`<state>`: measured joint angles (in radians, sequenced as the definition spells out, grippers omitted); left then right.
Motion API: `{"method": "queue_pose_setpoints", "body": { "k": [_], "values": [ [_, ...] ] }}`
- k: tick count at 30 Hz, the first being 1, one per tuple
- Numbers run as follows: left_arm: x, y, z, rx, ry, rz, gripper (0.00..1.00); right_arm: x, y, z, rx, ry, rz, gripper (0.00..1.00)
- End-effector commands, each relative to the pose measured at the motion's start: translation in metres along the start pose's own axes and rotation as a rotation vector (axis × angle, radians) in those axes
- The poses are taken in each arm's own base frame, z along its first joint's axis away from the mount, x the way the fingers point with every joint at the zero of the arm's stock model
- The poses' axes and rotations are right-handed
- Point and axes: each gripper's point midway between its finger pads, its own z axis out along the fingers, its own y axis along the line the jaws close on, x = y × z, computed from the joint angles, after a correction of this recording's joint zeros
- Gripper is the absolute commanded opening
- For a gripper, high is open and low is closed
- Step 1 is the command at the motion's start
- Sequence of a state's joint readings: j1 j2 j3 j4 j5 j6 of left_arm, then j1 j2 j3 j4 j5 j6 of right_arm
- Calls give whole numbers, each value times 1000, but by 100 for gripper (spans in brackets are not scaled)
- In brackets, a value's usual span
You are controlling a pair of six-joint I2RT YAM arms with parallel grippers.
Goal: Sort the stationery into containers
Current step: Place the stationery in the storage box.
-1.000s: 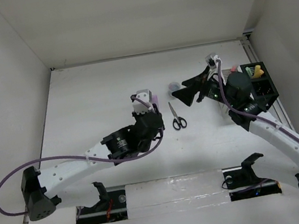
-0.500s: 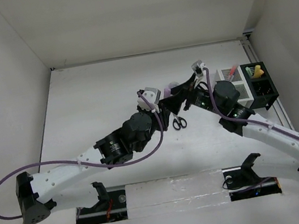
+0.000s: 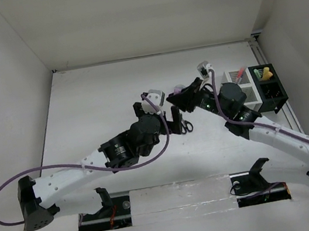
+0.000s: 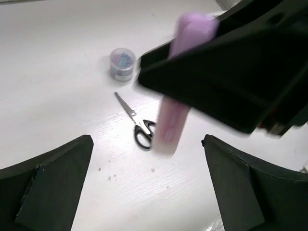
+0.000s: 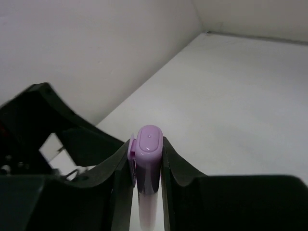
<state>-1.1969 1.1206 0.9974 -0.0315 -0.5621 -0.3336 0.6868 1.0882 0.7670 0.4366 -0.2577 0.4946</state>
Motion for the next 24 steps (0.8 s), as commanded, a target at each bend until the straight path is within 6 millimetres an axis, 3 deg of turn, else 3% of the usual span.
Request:
{"method": "queue_pose_setpoints", "body": {
  "k": [1, 3, 4, 6, 7, 8, 9, 10, 12, 13, 14, 15, 18, 19, 24],
  "values": [
    [-35, 15, -14, -101, -47, -102, 100, -71, -24, -13, 128, -183, -161, 0],
    [-36, 18, -21, -112, -26, -125, 100, -81, -64, -24, 265, -187, -259, 0],
    [-38, 21, -27, -118, -14, -133, 100, -105, -92, -39, 354, -226, -317, 0],
    [-34, 42, -41, -203, 35, -104, 100, -120, -132, -56, 479, -216, -439, 0],
    [-31, 51, -46, -256, 41, -151, 100, -131, -171, -81, 627, -217, -463, 0],
    [-39, 69, -54, -324, 29, -182, 100, -138, -196, -93, 715, -209, -467, 0],
    [-24, 94, -62, -420, 78, -140, 100, -140, -218, -108, 792, -193, -469, 0],
    [-24, 105, -67, -454, 82, -156, 100, -152, -251, -143, 923, -212, -463, 0],
    [-21, 129, -77, -515, 68, -165, 100, -152, -291, -178, 1046, -215, -399, 0],
    [-17, 133, -80, -516, 69, -164, 100, -158, -302, -191, 1058, -267, -331, 0],
    [-15, 135, -82, -512, 65, -161, 100, -167, -317, -218, 1071, -300, -298, 0],
    [-8, 138, -85, -499, 70, -147, 100, -165, -329, -226, 1060, -308, -264, 0],
    [-3, 140, -90, -466, 56, -166, 100, -182, -337, -238, 1039, -331, -303, 0],
    [9, 141, -89, -460, 79, -149, 100, -186, -339, -238, 1042, -322, -325, 0],
    [5, 136, -92, -408, 68, -162, 100, -188, -349, -264, 1146, -333, -368, 0]
  ]
}}
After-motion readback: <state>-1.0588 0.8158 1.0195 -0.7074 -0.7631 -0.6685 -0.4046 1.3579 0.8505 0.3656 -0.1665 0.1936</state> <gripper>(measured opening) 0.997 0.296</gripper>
